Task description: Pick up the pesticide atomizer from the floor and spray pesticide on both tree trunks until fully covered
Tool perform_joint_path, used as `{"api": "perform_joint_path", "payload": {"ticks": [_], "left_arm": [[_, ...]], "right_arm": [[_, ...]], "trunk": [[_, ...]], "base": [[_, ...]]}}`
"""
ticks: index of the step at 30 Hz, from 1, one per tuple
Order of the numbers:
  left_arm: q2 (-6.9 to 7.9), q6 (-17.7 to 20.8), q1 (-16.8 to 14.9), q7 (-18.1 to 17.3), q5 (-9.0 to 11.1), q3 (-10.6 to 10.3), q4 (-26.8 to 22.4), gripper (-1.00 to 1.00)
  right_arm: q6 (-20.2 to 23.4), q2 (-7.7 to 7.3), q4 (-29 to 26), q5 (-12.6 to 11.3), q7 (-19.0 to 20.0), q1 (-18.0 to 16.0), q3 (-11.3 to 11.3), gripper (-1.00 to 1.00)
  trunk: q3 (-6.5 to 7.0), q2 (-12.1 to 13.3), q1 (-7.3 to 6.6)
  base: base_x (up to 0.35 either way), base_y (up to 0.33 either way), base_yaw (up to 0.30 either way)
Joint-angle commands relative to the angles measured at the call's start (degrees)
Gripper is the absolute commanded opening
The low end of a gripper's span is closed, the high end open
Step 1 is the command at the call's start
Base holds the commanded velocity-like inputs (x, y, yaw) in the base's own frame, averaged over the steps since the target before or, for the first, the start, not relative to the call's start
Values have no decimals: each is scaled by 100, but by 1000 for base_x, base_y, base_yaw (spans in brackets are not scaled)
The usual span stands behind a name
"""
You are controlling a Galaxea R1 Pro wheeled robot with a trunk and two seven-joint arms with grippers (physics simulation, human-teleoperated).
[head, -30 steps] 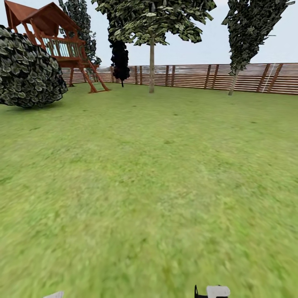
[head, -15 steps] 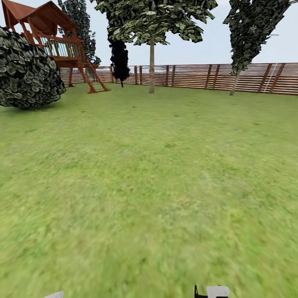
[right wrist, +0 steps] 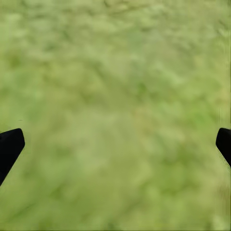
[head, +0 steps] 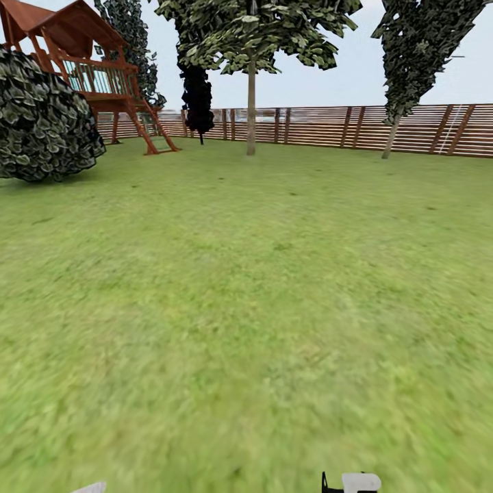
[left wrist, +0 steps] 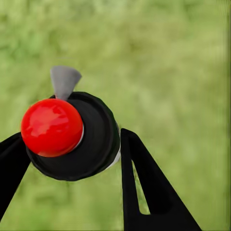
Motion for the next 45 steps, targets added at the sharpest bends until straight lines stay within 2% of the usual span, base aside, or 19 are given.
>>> {"api": "perform_joint_path", "payload": {"ticks": [1, 45], "left_arm": [[-1, -21, -3, -8, 32, 7, 1, -100], [25, -24, 5, 1, 41, 16, -13, -100]], "right_arm": [[2, 1, 5, 16, -57, -5, 43, 100], [2, 1, 5, 16, -57, -5, 43, 100]], "trunk": [[-5, -2, 3], [-5, -2, 3]], "base": [[339, 0, 0], [339, 0, 0]]}}
